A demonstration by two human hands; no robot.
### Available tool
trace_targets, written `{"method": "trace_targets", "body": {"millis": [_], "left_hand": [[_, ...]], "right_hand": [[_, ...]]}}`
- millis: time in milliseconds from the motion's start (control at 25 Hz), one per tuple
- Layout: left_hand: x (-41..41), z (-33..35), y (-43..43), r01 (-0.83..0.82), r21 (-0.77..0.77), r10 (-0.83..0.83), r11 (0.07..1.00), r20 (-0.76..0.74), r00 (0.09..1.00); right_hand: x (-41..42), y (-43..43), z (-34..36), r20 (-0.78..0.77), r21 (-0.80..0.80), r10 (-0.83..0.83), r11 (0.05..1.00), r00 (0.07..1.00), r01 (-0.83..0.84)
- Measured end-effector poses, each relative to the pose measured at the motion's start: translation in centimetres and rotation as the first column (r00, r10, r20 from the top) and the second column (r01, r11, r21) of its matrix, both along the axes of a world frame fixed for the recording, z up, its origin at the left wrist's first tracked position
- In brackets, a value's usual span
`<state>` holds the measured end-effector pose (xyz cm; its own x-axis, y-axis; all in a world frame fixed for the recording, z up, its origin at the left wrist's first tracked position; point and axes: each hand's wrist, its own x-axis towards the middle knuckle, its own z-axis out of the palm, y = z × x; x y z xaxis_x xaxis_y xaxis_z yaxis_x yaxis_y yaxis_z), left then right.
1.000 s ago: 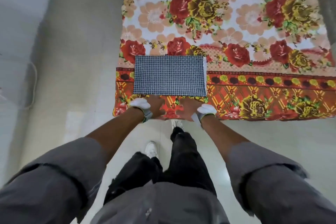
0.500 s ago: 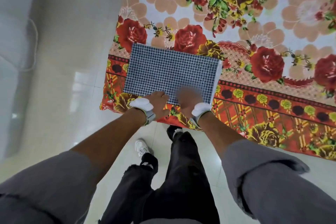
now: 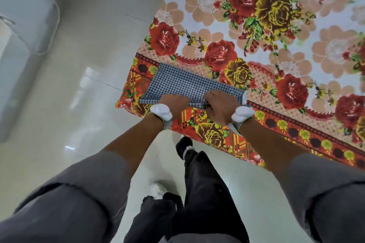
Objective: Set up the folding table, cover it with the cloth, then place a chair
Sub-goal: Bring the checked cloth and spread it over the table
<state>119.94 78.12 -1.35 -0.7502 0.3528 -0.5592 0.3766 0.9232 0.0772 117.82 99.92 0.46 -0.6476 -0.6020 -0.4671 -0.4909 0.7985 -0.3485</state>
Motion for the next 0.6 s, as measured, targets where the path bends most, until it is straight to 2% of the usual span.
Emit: {"method": "trace_targets", "body": {"millis": [80,200,280,360,480,600], "left_hand": [[2.6,1.4,-2.0,0.034,0.0,-0.034,0.999,-0.046,0.998],[8.1,3.2,-6.8,-0.006,0.043,0.009,0.999,-0.063,0.998],[12.9,4.8,-10.2,-0.114,0.075,0.121,0.991,-0.092,0.988],[19.7,7.5,-13.6,-0.289,0.072,0.294,0.955,-0.092,0.951],[31.3,12.4,-18.2,-0.561,0.079,0.566,0.824,-0.087,0.82],[45.0,15.4,-22.8,-0.787,0.075,0.79,0.613,-0.079,0.608]], "right_hand": [[1.9,-2.1,2.0,-0.065,0.014,0.065,0.998,0.996,-0.064],[6.1,-8.1,3.7,-0.001,0.065,0.232,0.971,0.973,-0.232],[9.3,-12.4,4.3,-0.032,0.071,0.305,0.951,0.952,-0.302],[13.7,-16.5,5.7,-0.109,0.101,0.401,0.915,0.909,-0.392],[20.7,-22.7,9.7,-0.2,0.049,0.529,0.846,0.824,-0.531],[29.5,-29.4,13.8,-0.189,0.014,0.712,0.69,0.676,-0.723]]}}
